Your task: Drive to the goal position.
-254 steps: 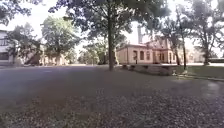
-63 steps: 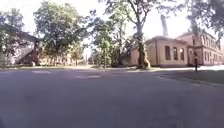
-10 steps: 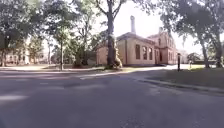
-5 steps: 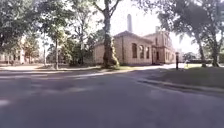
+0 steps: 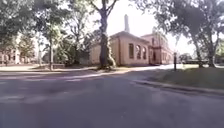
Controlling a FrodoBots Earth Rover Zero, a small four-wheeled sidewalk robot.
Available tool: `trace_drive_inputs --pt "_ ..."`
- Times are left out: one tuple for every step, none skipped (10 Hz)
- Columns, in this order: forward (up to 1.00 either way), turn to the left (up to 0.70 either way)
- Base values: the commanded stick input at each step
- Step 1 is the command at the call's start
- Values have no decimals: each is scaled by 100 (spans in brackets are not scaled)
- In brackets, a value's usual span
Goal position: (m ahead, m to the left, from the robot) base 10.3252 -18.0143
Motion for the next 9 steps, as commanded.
trace_drive_inputs --pt "60 0" --pt "60 0" --pt "60 0" --pt "60 0" --pt "60 0" --pt "60 0" --pt "60 0" --pt "60 0" --pt "60 -4"
